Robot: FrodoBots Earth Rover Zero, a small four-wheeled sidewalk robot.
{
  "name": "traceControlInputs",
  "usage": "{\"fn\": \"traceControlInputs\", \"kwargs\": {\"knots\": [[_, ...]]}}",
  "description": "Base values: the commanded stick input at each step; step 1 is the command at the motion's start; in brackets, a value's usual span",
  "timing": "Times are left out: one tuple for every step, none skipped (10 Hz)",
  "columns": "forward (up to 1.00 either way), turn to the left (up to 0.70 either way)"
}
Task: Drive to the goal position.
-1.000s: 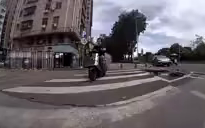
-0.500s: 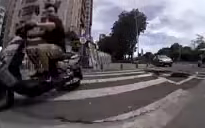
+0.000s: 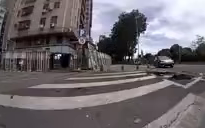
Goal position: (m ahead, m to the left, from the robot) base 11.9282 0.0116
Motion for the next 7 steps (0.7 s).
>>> {"fn": "traceControlInputs", "kwargs": {"knots": [[0.45, 0.0], [0.7, 0.0], [0.7, 0.0], [0.7, 0.0], [0.7, 0.0], [0.7, 0.05], [0.7, 0.1]]}}
